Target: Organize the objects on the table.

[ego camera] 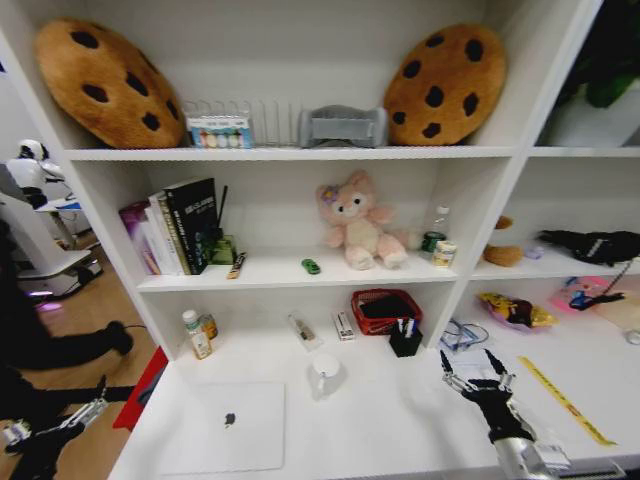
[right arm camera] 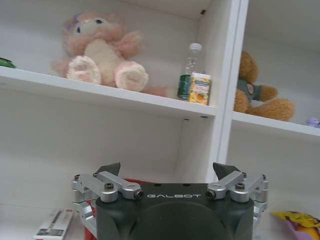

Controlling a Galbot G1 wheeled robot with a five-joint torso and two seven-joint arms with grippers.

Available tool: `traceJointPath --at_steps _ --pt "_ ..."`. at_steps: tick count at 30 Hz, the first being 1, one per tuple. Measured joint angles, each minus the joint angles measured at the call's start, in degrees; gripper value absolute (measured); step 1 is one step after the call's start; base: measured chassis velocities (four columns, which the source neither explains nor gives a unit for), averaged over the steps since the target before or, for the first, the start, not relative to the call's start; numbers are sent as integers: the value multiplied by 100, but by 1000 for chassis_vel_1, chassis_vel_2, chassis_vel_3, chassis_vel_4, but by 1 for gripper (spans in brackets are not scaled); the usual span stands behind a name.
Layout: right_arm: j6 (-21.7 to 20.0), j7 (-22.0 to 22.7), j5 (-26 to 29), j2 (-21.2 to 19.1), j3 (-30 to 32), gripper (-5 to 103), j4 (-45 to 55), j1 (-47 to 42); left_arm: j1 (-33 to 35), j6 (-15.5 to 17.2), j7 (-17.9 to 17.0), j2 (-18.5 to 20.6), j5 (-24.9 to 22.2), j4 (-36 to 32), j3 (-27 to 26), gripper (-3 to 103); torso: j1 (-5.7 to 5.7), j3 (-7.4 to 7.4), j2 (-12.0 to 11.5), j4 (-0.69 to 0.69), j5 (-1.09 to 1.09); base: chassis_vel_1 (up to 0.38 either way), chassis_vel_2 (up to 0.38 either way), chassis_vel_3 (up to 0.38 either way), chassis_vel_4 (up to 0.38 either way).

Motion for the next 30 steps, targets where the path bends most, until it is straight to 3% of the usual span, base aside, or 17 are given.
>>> traceJointPath --at_steps 4,7,11,15,30 --pt "0 0 0 -1 0 100 0 5 0 0 -2 -1 -1 1 2 100 2 2 -2 8 -14 107 10 -17 -50" --pt "0 0 0 -2 1 100 -1 7 0 0 -2 -2 -1 0 3 100 4 3 -3 6 0 -8 -3 64 21" --pt "0 2 0 -2 3 100 -2 5 0 0 7 -2 0 -1 4 100 5 3 -3 0 -2 -65 -84 33 70" --pt "0 2 1 -2 3 100 -2 6 0 0 8 -2 0 -1 4 100 5 3 -3 3 -5 24 -82 -50 92" --pt "0 2 1 -1 2 100 -2 5 0 0 5 -2 -1 0 2 100 2 1 -2 3 -7 202 -170 -226 201"
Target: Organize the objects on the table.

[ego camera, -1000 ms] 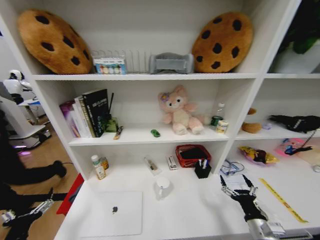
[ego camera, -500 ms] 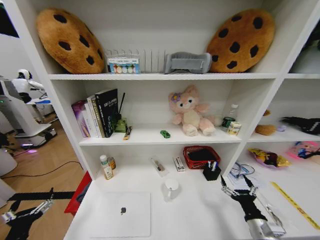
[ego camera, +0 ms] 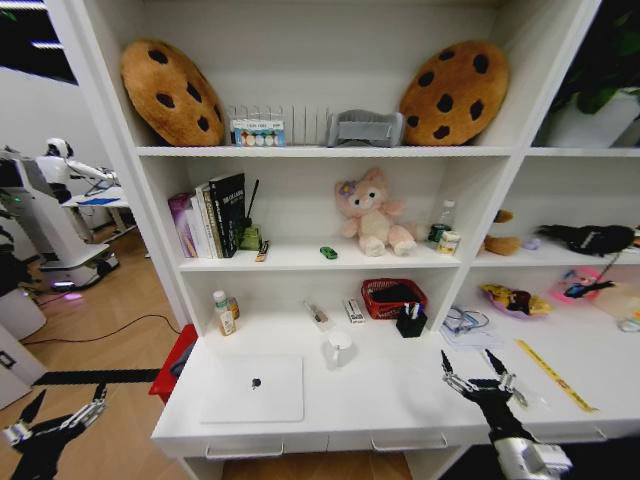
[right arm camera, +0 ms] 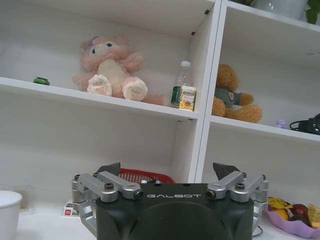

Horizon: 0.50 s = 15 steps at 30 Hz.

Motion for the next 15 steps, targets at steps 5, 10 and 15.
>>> traceJointPath --at_steps 5,10,15 --pt "0 0 0 0 0 100 0 0 0 0 0 0 0 0 0 100 0 1 0 -1 3 284 -296 -287 308" --pt "0 1 0 -1 1 100 0 0 0 0 0 0 0 0 -1 100 0 1 -1 0 1 351 -360 -338 348" --pt "0 1 0 -1 0 100 0 0 0 0 -2 0 0 -1 -2 100 0 1 0 1 3 367 -358 -354 354"
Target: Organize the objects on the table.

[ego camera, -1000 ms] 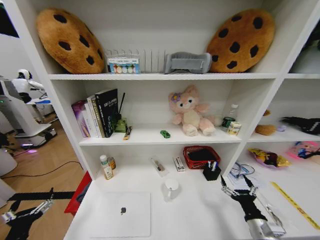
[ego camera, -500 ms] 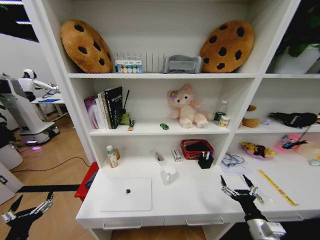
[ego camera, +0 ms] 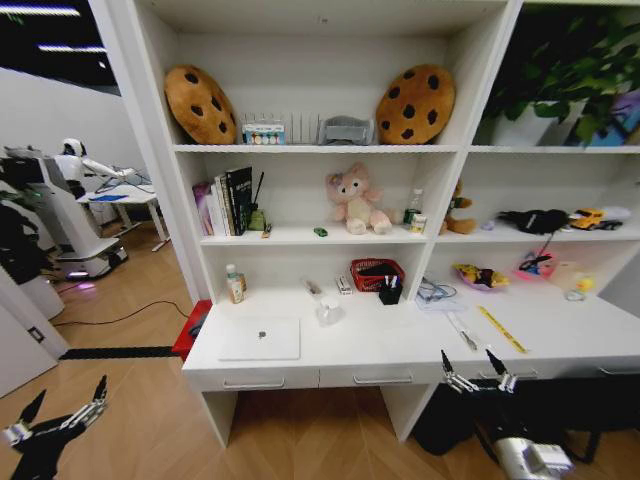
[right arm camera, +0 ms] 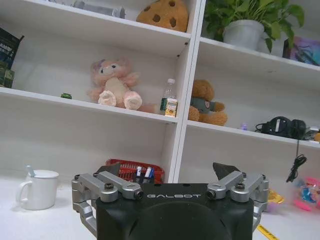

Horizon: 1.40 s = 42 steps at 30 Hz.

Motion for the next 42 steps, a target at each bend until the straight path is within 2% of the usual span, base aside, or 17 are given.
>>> traceJointPath --at_steps 4,6,8,9,10,14,15,17,22,26,42 --pt "0 0 0 0 0 100 0 0 0 0 -2 0 0 0 1 100 -2 -1 1 0 -5 379 -373 -349 353" --pt "0 0 0 1 0 100 0 -3 0 0 0 0 0 0 1 100 -4 -2 2 -2 0 325 -333 -317 311" --pt "0 0 0 1 -1 100 0 -4 1 0 -2 -1 0 1 1 100 -4 -2 2 0 1 251 -227 -305 271" --pt "1 0 0 0 0 100 1 -1 2 0 -11 -1 0 1 0 100 -5 -2 4 5 -6 251 -23 -234 265" --pt "0 0 0 1 0 100 1 -3 1 0 -7 -1 0 1 1 100 -4 -1 2 -2 -5 114 -91 -152 175" --pt "1 0 0 1 0 100 1 -3 1 0 -6 0 0 1 1 100 -5 -2 3 -4 1 25 -74 -133 73" --pt "0 1 0 1 0 100 1 -4 0 0 -2 0 0 1 2 100 -2 -1 1 -4 -6 -52 -47 -6 13" --pt "0 0 0 0 0 100 1 -1 0 0 0 0 0 1 2 100 3 1 -1 -2 1 -55 -47 30 -8" --pt "1 -1 0 -1 0 100 1 6 -1 0 0 0 0 1 2 100 8 2 -4 2 -1 -42 60 80 -41" --pt "1 -1 0 0 0 100 1 4 0 0 0 1 0 1 2 100 4 1 -3 -2 -2 0 0 0 0" --pt "0 -1 0 0 0 100 1 2 1 0 -1 0 0 1 1 100 1 0 0 1 -2 3 3 3 2"
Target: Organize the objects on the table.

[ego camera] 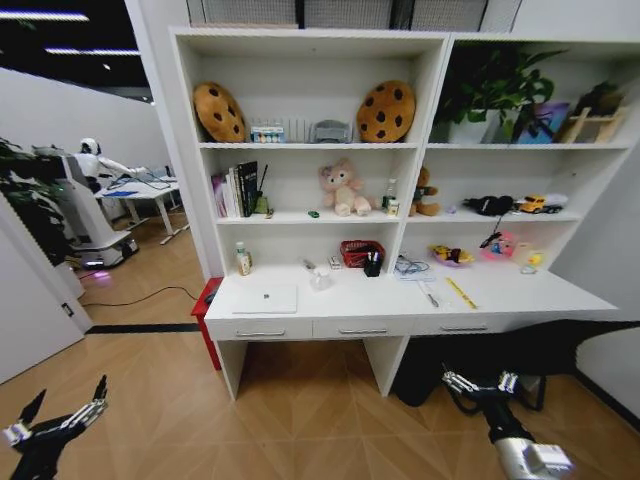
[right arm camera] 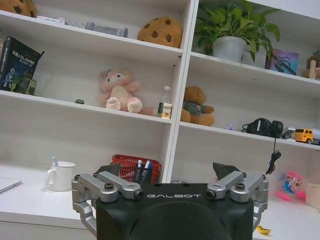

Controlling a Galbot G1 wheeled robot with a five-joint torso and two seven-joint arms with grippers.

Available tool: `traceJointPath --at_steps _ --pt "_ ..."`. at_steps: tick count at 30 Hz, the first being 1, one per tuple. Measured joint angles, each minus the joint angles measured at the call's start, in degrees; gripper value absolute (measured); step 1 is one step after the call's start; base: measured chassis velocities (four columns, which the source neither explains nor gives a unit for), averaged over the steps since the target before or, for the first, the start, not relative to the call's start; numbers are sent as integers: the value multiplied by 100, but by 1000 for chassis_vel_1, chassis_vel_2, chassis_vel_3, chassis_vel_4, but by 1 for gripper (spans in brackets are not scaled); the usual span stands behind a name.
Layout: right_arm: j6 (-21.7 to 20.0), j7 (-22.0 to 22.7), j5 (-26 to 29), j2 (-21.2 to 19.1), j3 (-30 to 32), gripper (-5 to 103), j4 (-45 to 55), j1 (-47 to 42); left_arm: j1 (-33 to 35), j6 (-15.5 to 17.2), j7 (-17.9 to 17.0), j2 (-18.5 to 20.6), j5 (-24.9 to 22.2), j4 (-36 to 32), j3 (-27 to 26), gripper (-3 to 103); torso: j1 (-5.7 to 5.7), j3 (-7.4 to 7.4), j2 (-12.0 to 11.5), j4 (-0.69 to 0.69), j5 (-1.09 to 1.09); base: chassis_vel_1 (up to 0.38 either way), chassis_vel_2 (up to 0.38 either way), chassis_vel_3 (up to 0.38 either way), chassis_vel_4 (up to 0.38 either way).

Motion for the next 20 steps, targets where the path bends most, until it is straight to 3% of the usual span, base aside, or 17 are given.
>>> traceJointPath --at_steps 20 --pt "0 0 0 0 0 100 0 -2 0 0 1 0 0 0 0 100 0 0 0 -2 0 0 0 0 0"
